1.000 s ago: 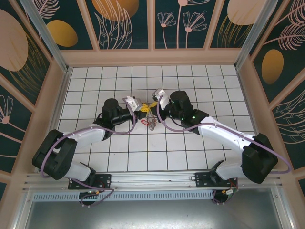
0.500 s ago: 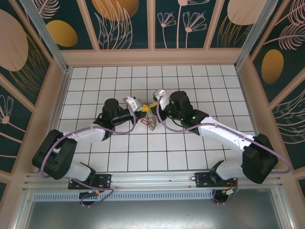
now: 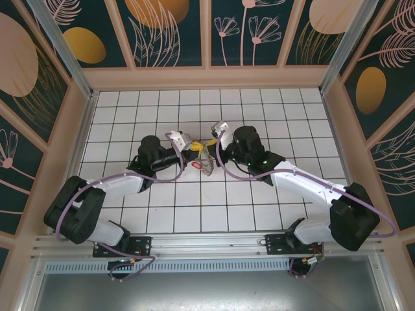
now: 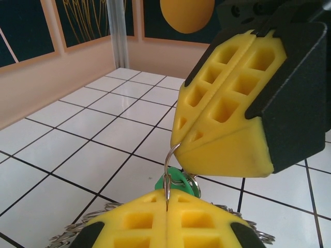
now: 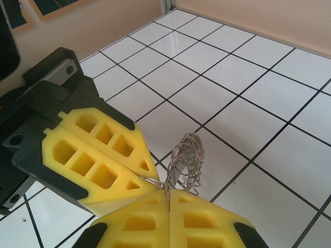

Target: Put the keys on the keyring

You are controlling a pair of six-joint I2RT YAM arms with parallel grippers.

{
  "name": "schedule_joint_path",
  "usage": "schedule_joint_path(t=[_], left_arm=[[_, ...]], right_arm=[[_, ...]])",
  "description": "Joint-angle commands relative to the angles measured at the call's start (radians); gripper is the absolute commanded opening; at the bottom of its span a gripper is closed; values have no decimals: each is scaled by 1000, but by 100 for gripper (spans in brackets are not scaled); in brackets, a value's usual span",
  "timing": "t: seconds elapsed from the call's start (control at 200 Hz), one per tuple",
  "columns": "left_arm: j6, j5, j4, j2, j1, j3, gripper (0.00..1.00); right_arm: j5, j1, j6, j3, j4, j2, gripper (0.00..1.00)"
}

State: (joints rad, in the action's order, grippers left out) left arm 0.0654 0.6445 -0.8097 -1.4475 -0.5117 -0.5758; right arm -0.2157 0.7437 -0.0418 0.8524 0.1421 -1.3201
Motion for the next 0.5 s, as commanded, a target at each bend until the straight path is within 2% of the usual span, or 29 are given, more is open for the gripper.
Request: schedule_joint_path(t=[0.0, 0.23, 0.49], left_arm=[[-7, 13, -52, 6, 1, -2, 0], [52, 20, 40, 6, 1, -24, 7], [76, 19, 87, 7, 1, -42, 14]], right_arm=[[1, -20, 11, 13, 35, 12, 0], [-80, -17, -4, 26, 41, 27, 0], [-108, -4, -30, 46, 19, 19, 0]])
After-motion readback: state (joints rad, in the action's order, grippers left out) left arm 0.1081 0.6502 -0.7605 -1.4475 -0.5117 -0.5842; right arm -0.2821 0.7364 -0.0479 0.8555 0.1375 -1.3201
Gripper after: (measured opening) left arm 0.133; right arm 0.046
